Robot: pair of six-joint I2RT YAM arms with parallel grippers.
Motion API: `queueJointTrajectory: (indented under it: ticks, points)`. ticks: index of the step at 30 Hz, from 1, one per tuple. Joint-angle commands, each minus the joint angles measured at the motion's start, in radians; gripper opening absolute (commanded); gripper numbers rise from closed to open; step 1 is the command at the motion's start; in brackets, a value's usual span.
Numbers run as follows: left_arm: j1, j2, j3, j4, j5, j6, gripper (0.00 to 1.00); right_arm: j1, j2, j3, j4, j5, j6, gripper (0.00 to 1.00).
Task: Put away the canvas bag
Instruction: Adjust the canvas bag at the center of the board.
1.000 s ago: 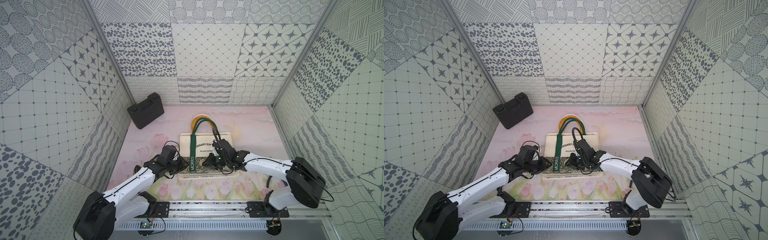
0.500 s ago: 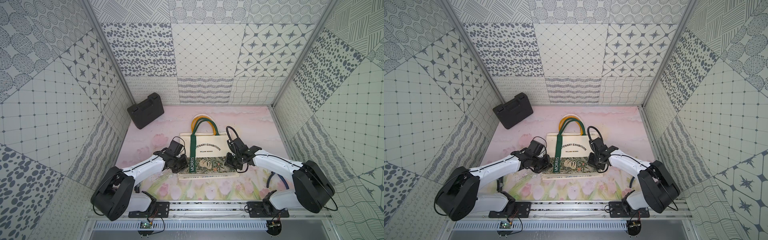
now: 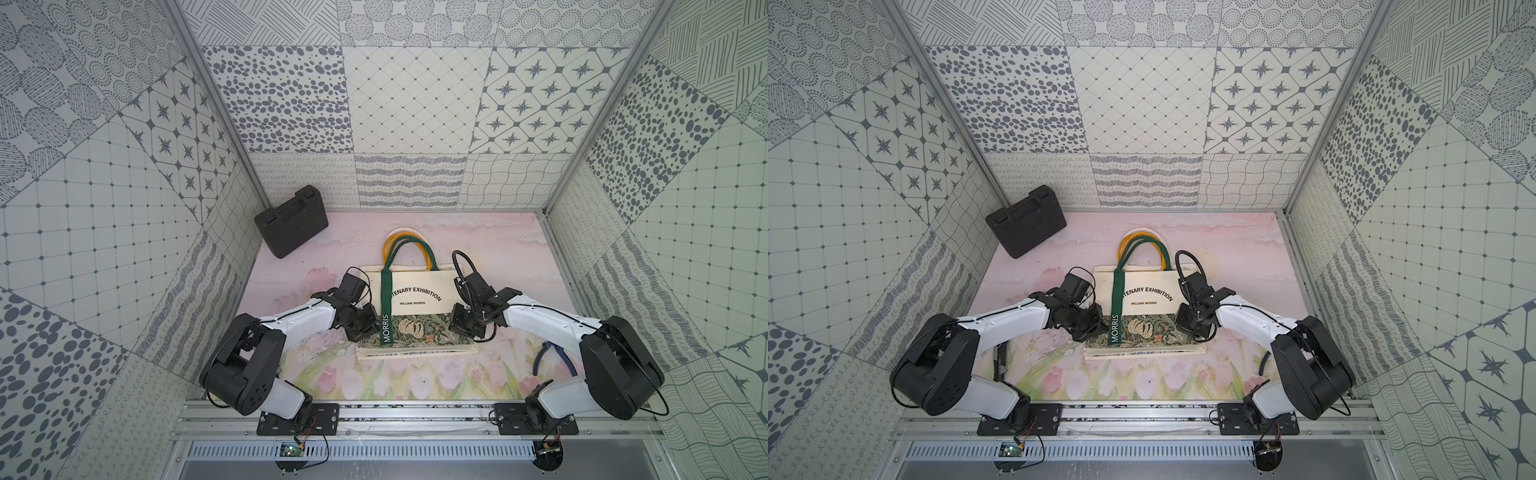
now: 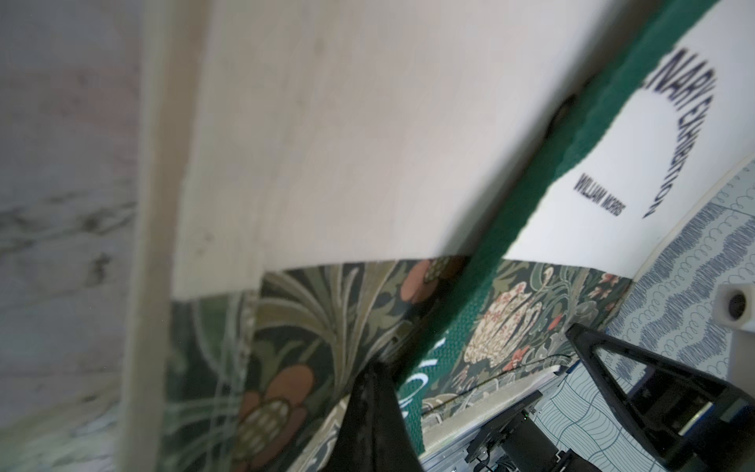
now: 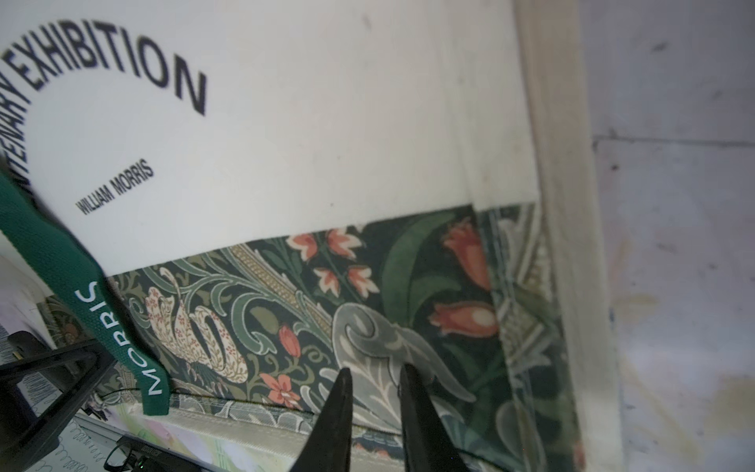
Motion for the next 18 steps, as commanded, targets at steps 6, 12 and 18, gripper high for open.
queueJointTrajectory:
  ticks: [6, 12, 18]
  points:
    - [0.077, -0.022, 0.024, -0.261, -0.309, 0.033, 0.0, -0.075, 0.005, -0.023, -0.111, 0.097, 0.019, 0.23]
    - [0.124, -0.085, 0.018, -0.293, -0.324, 0.071, 0.0, -0.097, 0.098, 0.044, -0.192, 0.114, 0.001, 0.23]
    - [0.132, -0.207, 0.013, -0.292, -0.318, 0.139, 0.0, -0.103, 0.136, 0.083, -0.2, 0.113, -0.027, 0.21]
